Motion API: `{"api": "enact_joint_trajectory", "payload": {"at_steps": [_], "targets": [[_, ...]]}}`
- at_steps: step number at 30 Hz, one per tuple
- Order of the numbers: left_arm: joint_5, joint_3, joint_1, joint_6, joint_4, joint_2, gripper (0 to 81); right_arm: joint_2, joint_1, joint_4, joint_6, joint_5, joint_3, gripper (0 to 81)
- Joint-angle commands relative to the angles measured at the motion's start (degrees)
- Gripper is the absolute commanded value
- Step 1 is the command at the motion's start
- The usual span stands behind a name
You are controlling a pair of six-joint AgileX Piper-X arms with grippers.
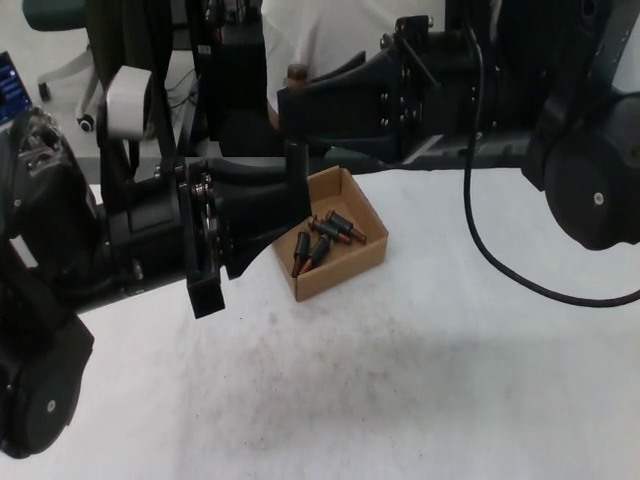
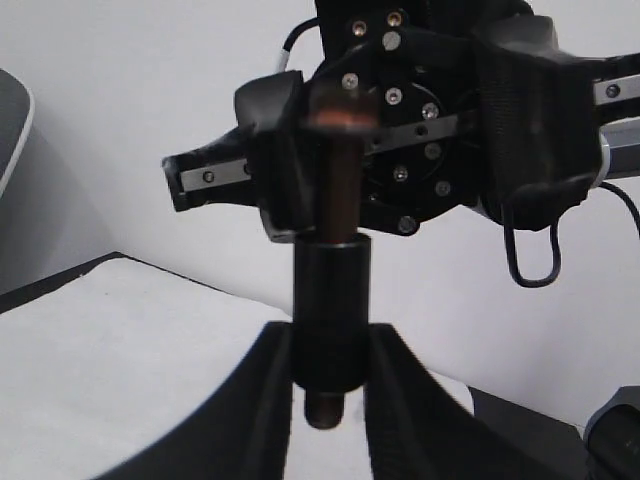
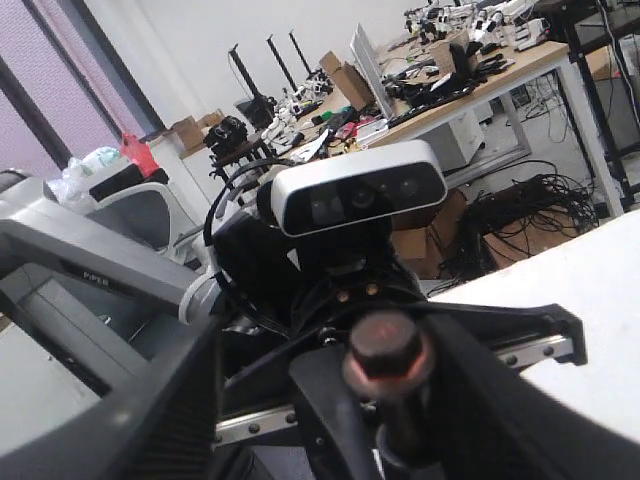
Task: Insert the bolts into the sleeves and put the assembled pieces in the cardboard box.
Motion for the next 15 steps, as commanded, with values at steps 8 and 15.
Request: {"api": "enact_joint_trajectory", "payload": {"at_steps": [8,15], "targets": [[-0.3,-0.6,0.1,-0.1,-1.0,-0.3,0.3,0.0,0.4,0.2,1.3,4.2,0.1,52.2],[-0.3,-0.6,0.1,-0.4,-1.0,-0.3,0.3,0.0,0.4,0.0,0.4,6.4,0.1,52.2]]}}
